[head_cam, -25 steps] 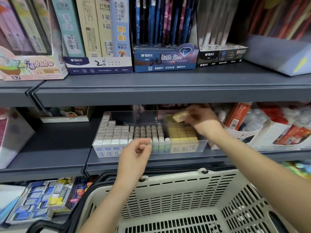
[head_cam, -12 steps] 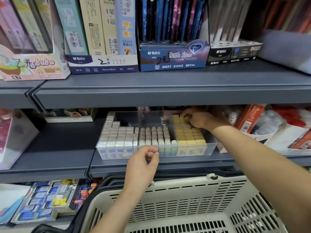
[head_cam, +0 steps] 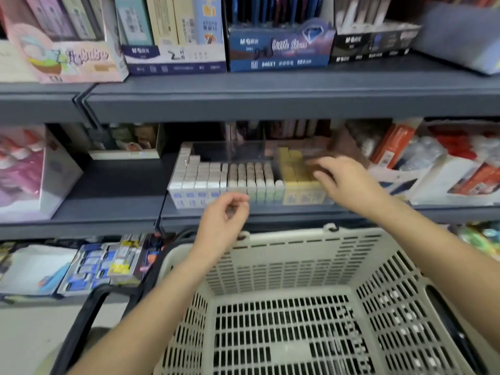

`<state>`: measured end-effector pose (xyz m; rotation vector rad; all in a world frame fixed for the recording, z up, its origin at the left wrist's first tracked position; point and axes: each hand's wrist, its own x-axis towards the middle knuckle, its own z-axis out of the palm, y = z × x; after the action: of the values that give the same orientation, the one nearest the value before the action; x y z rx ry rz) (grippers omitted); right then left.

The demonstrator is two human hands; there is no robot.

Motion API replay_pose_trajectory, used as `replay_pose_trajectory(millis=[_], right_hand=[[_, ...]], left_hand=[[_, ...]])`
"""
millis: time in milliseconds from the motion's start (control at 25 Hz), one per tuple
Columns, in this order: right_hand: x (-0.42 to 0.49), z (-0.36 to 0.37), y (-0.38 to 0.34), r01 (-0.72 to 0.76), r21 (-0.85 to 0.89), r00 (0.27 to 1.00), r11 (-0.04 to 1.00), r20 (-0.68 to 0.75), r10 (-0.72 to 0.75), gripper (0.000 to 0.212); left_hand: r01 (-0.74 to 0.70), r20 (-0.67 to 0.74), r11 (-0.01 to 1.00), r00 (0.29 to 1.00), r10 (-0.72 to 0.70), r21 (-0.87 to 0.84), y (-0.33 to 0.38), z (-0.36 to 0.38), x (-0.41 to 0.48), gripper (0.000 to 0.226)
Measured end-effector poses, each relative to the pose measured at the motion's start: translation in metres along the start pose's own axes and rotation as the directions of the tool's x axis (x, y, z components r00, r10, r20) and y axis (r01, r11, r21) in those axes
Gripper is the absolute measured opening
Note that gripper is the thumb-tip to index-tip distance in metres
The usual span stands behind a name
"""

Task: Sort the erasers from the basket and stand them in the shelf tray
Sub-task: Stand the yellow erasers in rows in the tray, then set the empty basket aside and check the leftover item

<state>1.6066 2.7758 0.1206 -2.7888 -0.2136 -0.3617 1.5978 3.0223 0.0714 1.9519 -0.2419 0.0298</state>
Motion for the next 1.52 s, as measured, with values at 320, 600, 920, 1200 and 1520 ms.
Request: replay_pose_trajectory(millis=[320,600,920,1200,1520], right_hand=[[-0.202,-0.027,0.031,-0.293,-0.089,0.952,0.952,0.065,0.299,0.036],[-0.237,-0.038,0.043,-0.567,-0.018,0.819,0.823,0.094,0.566,0.055],[-0.222,-0.082,0.03,-0.553,0.226,0.811,0.802,-0.076,0.58,0.048],[-0.185,-0.157,-0.012,-0.537,0.182,0.822,0.824,-0.109,0.56,0.05],[-0.112,-0.165,-0.142,-0.283,0.303,0.93,0.91,-0.145,0.338,0.045]], left_hand=[[0.009,-0.041,0.814,0.999,0.018,0.58,-0.038,-0.109,-0.155,0.024],[0.417,-0.102,0.844,0.907,-0.408,0.338,-0.042,-0.1,-0.19,0.013],[0.321,-0.161,0.944,0.93,-0.329,-0.077,0.011,-0.135,-0.176,0.011],[0.43,0.093,0.876,0.903,-0.42,-0.217,0.08,-0.199,-0.146,0.038],[0.411,-0.142,0.893,0.888,-0.438,-0.186,0.061,-0.319,-0.127,0.018]])
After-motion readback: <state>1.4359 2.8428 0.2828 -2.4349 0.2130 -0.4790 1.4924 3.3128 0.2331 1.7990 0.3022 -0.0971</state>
